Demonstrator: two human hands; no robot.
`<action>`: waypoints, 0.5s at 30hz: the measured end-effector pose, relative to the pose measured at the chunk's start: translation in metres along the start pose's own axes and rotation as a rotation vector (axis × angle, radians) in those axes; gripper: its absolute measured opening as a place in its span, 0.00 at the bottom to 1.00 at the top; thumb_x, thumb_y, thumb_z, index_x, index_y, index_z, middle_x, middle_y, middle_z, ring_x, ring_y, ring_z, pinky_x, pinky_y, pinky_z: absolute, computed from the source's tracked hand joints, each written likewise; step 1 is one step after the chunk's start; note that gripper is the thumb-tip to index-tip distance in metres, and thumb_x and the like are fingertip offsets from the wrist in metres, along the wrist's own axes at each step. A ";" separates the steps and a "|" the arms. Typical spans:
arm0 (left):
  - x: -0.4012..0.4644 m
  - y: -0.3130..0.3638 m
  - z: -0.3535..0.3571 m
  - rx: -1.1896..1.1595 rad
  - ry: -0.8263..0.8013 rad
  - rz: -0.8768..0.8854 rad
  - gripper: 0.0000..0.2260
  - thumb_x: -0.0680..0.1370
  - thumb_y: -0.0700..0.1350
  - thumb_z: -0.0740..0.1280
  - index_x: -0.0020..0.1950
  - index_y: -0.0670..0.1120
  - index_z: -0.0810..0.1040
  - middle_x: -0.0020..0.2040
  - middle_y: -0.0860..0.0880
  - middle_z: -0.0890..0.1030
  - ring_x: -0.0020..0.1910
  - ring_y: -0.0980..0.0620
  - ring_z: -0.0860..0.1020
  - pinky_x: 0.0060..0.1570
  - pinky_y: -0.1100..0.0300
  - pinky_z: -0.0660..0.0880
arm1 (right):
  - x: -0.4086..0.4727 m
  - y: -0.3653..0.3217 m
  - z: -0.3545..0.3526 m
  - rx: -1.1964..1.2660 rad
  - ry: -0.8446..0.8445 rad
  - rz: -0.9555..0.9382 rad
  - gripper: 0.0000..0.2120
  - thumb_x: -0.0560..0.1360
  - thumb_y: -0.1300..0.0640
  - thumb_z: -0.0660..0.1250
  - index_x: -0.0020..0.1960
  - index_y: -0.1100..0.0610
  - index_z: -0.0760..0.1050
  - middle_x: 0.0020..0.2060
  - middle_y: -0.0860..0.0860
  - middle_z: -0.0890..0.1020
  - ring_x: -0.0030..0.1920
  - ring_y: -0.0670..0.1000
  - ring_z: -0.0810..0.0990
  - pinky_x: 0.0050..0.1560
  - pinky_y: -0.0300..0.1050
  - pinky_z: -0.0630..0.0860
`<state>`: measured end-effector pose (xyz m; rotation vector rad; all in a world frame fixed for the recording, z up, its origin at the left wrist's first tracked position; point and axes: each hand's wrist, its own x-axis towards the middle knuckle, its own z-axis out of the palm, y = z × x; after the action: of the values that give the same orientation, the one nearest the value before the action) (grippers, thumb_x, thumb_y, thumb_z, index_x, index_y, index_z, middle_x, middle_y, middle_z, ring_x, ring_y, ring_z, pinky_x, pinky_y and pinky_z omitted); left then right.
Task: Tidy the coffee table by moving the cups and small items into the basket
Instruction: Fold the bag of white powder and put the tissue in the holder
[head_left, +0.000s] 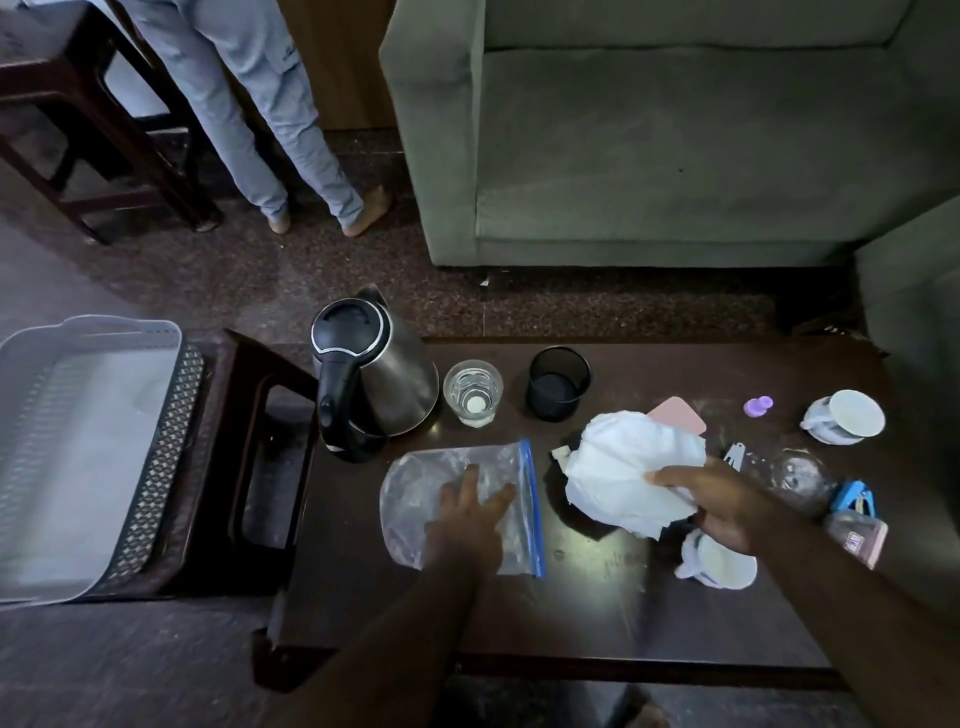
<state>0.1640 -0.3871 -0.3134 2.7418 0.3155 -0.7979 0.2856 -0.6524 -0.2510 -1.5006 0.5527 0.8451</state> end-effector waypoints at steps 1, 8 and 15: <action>0.003 0.001 0.003 -0.002 -0.065 -0.004 0.32 0.79 0.47 0.62 0.74 0.69 0.49 0.80 0.51 0.41 0.78 0.40 0.46 0.60 0.35 0.72 | 0.002 0.001 0.001 0.000 -0.016 0.002 0.16 0.72 0.68 0.71 0.59 0.60 0.79 0.48 0.59 0.86 0.46 0.59 0.84 0.43 0.48 0.78; 0.011 0.007 0.003 0.043 -0.217 -0.012 0.37 0.77 0.54 0.66 0.75 0.68 0.43 0.79 0.50 0.32 0.77 0.36 0.35 0.64 0.26 0.59 | 0.007 0.009 0.012 0.034 -0.118 0.004 0.18 0.72 0.71 0.69 0.61 0.59 0.77 0.49 0.58 0.86 0.46 0.57 0.85 0.39 0.46 0.80; 0.013 0.014 -0.032 -0.107 0.025 0.047 0.26 0.79 0.61 0.45 0.69 0.53 0.72 0.71 0.46 0.73 0.70 0.43 0.69 0.70 0.42 0.64 | -0.006 -0.022 0.020 0.041 -0.200 -0.025 0.21 0.69 0.72 0.71 0.61 0.61 0.78 0.52 0.60 0.86 0.51 0.59 0.85 0.48 0.50 0.81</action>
<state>0.1942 -0.3889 -0.2921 2.6504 0.2897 -0.7143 0.2949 -0.6311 -0.2321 -1.3645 0.4005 0.9468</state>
